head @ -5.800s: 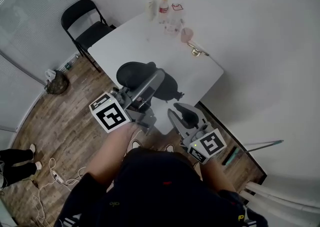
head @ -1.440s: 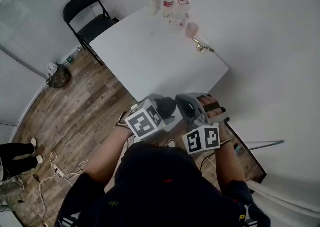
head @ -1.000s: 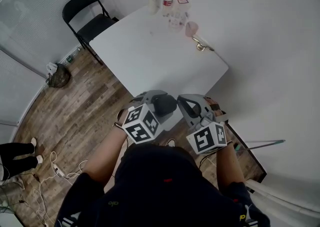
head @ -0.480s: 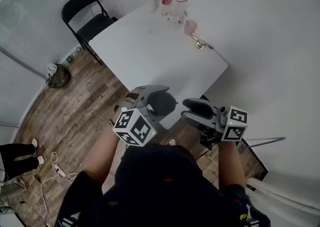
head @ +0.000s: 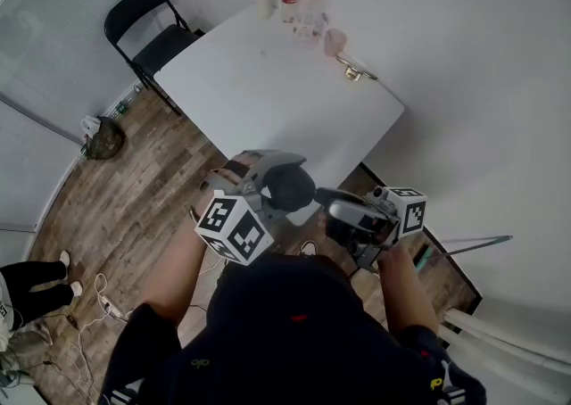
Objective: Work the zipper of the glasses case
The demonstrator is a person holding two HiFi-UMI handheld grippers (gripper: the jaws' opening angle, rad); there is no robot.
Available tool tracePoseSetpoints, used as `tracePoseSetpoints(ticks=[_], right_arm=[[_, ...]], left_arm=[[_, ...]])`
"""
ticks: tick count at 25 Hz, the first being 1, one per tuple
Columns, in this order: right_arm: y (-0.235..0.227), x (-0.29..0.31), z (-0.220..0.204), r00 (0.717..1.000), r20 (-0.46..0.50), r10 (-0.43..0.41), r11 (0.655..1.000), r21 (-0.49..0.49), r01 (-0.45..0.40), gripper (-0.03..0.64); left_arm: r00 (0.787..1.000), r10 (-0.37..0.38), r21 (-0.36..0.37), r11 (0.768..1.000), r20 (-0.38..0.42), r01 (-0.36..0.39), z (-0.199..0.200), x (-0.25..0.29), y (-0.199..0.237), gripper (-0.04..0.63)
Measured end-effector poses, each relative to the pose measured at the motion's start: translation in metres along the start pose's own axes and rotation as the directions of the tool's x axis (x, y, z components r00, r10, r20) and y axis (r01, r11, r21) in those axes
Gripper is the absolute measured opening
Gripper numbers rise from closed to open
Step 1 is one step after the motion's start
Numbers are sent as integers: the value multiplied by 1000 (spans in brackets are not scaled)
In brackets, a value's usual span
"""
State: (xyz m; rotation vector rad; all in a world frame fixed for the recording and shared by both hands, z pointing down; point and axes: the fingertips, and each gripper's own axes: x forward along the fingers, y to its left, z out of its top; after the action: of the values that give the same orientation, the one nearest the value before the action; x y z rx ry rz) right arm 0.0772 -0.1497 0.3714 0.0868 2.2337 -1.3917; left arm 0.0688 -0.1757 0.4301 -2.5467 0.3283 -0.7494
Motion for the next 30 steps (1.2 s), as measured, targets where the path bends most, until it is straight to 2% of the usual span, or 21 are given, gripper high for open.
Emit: tracePoseSetpoints(ticks=[5,9,14,22,24,26,30], right_arm=[[9,0,1,996,18,85,995,46,-86,175],[7,0,6,994,52,97,993,66,-100,137],[-1,4,5,999,34,27,999,23,-28,43],[-6,5,10,990,48,-130,984,-117,134,20],[-5,6,10,984,48,-170,968,-179,175,20],[-4,8,11,974,34,-225,938,-263,226,20],[-5,16,11,932,-19,-361,829,-464,312,20]], left_arm=[[1000,2,-14,1000,5,-1,-2,1,-1,275],[1000,-2,-3,1000,-7,2,-3,4,-1,275],[1000,9,-7,1000,-18,-9,-7,4,2,275],[994,88,4,996,-67,-88,-13,2,11,275],[991,102,4,995,-84,-102,-15,3,12,275],[989,113,10,994,-100,-112,-17,4,15,273],[980,138,43,990,-146,-133,-26,7,22,272]])
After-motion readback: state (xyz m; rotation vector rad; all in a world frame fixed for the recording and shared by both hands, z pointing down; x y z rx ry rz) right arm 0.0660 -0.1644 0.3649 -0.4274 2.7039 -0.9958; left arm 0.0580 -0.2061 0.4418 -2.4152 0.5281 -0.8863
